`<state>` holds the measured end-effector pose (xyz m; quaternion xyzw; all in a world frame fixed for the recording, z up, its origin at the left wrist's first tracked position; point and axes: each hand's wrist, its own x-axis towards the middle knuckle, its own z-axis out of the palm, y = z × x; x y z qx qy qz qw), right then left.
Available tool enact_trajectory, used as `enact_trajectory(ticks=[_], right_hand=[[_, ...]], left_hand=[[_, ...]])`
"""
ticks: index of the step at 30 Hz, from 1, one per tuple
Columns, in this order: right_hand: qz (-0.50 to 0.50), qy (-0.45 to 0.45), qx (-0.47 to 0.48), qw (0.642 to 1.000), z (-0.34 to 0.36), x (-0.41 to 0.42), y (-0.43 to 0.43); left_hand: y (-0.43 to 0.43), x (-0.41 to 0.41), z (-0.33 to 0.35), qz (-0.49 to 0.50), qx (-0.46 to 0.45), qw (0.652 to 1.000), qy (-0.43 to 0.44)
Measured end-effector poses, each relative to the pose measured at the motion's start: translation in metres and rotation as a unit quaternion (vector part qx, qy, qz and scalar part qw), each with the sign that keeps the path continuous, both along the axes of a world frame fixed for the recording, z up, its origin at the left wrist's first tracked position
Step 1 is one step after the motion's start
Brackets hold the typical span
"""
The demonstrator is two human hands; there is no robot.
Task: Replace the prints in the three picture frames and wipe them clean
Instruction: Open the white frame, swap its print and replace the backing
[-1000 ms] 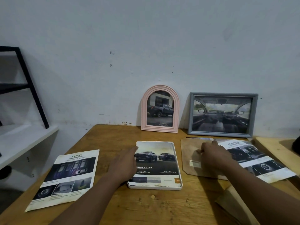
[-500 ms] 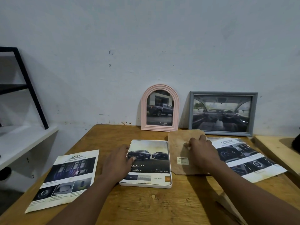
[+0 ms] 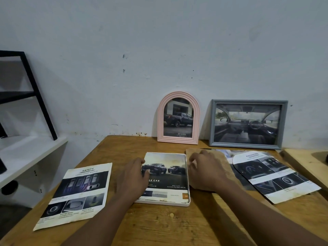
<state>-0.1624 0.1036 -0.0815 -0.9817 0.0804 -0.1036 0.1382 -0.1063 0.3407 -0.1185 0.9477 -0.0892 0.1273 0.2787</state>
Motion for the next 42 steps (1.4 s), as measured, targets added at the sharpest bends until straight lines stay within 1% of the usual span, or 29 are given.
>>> enact_trajectory(ticks=[1,3,6,9,12,16,19,22,27,33,39,42], right_hand=[[0.021,0.0,0.017,1.0,0.001,-0.001,0.015],[0.064,0.007,0.032,0.997,-0.003,-0.005,0.042],[0.114,0.027,0.025,0.993,-0.015,-0.011,0.071],[0.135,0.068,0.014,0.988,-0.026,-0.013,0.084],[0.136,0.067,0.014,0.988,-0.032,-0.013,0.089],[0.15,0.043,0.011,0.988,-0.033,-0.012,0.104],[0.149,0.044,0.025,0.987,-0.034,-0.01,0.114],[0.134,0.048,0.026,0.989,-0.036,-0.01,0.119],[0.094,0.046,0.01,0.994,-0.036,-0.008,0.135],[0.073,0.046,0.05,0.995,-0.036,-0.004,0.136],[0.066,0.034,0.057,0.996,-0.035,-0.005,0.138],[0.068,0.032,0.063,0.995,-0.036,-0.006,0.14]], left_hand=[[0.0,-0.001,0.001,0.003,-0.009,1.0,0.003],[0.003,-0.001,0.003,0.013,-0.058,0.998,0.022],[0.011,0.002,0.008,0.014,-0.132,0.989,0.065],[0.021,0.006,0.013,-0.01,-0.185,0.976,0.113],[0.032,0.008,0.015,-0.029,-0.235,0.958,0.16],[0.036,0.007,0.016,-0.04,-0.25,0.952,0.173],[0.038,0.007,0.014,-0.045,-0.251,0.95,0.18],[0.04,0.007,0.015,-0.051,-0.249,0.949,0.188],[0.043,0.006,0.018,-0.048,-0.271,0.939,0.206],[0.046,0.011,0.019,-0.046,-0.29,0.93,0.222],[0.044,0.013,0.018,-0.04,-0.333,0.914,0.227],[0.043,0.014,0.018,-0.041,-0.326,0.918,0.223]])
